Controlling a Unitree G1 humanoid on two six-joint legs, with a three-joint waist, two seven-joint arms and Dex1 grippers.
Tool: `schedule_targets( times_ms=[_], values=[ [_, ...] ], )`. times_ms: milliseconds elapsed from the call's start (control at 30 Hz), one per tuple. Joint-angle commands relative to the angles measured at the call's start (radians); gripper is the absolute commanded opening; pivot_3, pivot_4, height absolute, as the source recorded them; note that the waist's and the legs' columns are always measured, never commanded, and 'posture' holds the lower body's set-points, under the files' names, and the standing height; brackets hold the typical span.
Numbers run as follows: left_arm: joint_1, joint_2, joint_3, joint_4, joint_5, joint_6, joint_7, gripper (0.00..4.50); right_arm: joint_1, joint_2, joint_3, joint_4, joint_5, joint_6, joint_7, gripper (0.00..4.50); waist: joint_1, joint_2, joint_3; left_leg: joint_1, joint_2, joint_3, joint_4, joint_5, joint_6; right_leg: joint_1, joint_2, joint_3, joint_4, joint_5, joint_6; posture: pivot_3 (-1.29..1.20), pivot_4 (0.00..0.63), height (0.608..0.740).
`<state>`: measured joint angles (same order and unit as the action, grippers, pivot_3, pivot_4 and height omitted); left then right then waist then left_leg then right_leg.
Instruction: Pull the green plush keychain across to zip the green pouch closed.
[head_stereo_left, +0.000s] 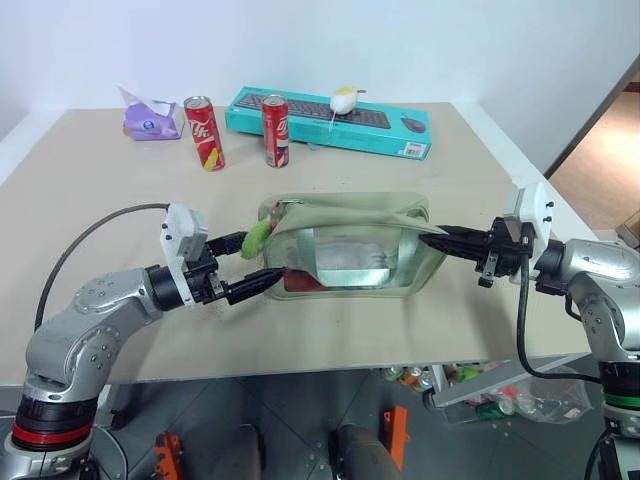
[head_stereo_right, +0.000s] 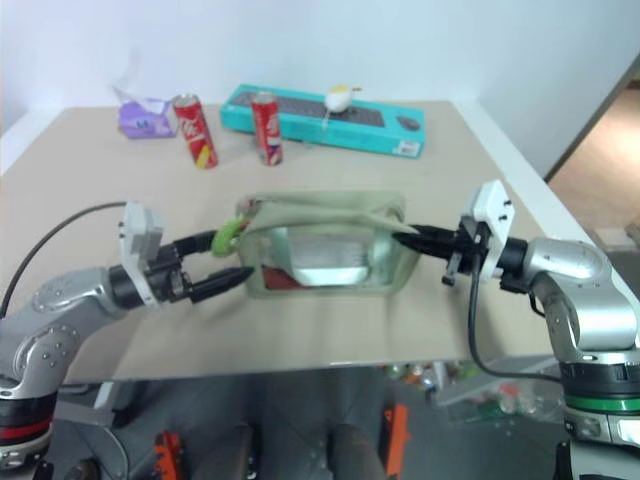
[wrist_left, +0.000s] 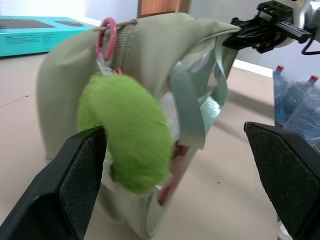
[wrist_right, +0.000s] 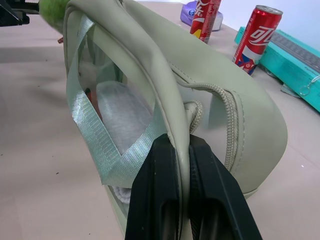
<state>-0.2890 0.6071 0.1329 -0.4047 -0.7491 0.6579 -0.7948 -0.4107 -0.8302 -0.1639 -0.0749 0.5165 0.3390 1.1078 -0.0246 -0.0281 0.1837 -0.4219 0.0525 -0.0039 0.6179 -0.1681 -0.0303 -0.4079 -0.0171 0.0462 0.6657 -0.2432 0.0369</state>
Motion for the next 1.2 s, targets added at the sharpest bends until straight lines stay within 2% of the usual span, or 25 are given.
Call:
schedule_targets(
  times_ms=[33, 233, 333, 600, 700, 800, 967, 1200],
  values=[
    [-0.031, 0.016, 0.019, -0.001, 0.012, -0.028, -0.004, 4.50, 0.000, -0.006, -0.030, -0.040, 0.011, -0.013, -0.004, 0.06, 0.000, 0.000, 0.000, 0.000, 0.000, 0.000, 0.000, 0.000, 0.000, 0.000, 0.000, 0.000, 0.000, 0.000, 0.000, 0.00, 0.150, 0.740],
    [-0.047, 0.006, 0.034, -0.019, 0.007, -0.041, 0.021, 4.50, 0.013, -0.009, -0.028, -0.042, 0.004, -0.017, -0.003, 0.06, 0.000, 0.000, 0.000, 0.000, 0.000, 0.000, 0.000, 0.000, 0.000, 0.000, 0.000, 0.000, 0.000, 0.000, -0.001, 0.00, 0.150, 0.740],
    [-0.034, 0.009, 0.047, -0.032, -0.008, -0.030, 0.030, 3.74, 0.015, -0.011, -0.028, -0.041, 0.004, -0.016, -0.002, 0.00, 0.000, 0.000, 0.000, 0.000, 0.000, 0.000, 0.000, 0.000, 0.000, 0.000, 0.000, 0.000, 0.000, 0.000, -0.001, 0.00, 0.150, 0.740],
    [-0.020, 0.004, 0.042, -0.006, 0.020, -0.048, 0.046, 0.90, 0.009, -0.009, -0.020, -0.028, -0.003, -0.023, 0.003, 0.00, 0.000, 0.000, 0.000, 0.000, 0.000, 0.000, 0.000, 0.000, 0.000, 0.000, 0.000, 0.000, 0.000, -0.001, -0.001, 0.00, 0.150, 0.740],
    [-0.024, 0.010, 0.046, -0.001, 0.024, -0.046, 0.044, 0.03, -0.003, -0.007, -0.015, -0.018, -0.007, -0.025, 0.005, 0.00, 0.000, 0.000, 0.000, 0.000, 0.000, 0.000, 0.000, 0.000, 0.000, 0.000, 0.000, 0.001, 0.000, -0.001, -0.002, 0.00, 0.150, 0.740],
    [-0.044, 0.014, 0.050, 0.008, 0.030, -0.061, 0.036, 0.03, -0.008, -0.006, -0.012, -0.014, -0.012, -0.027, 0.007, 0.00, 0.001, 0.000, 0.000, 0.000, 0.000, 0.000, 0.000, 0.000, 0.000, 0.000, 0.000, 0.000, 0.000, -0.001, -0.002, 0.00, 0.150, 0.740],
    [-0.165, 0.026, 0.057, 0.034, 0.017, -0.066, 0.018, 0.03, -0.013, -0.009, -0.012, -0.010, -0.013, -0.025, 0.012, 0.00, 0.001, 0.000, 0.000, 0.000, 0.000, 0.000, 0.001, 0.000, 0.000, 0.000, 0.000, 0.000, 0.000, -0.001, -0.001, 0.00, 0.150, 0.740],
    [-0.373, 0.037, -0.028, 0.097, 0.048, -0.085, -0.091, 0.03, -0.020, -0.014, -0.012, 0.002, -0.019, -0.023, 0.019, 0.00, 0.002, 0.000, 0.000, -0.001, -0.001, 0.000, 0.000, 0.000, 0.000, 0.000, 0.000, 0.001, 0.000, 0.000, 0.001, 0.00, 0.150, 0.740]
  ],
)
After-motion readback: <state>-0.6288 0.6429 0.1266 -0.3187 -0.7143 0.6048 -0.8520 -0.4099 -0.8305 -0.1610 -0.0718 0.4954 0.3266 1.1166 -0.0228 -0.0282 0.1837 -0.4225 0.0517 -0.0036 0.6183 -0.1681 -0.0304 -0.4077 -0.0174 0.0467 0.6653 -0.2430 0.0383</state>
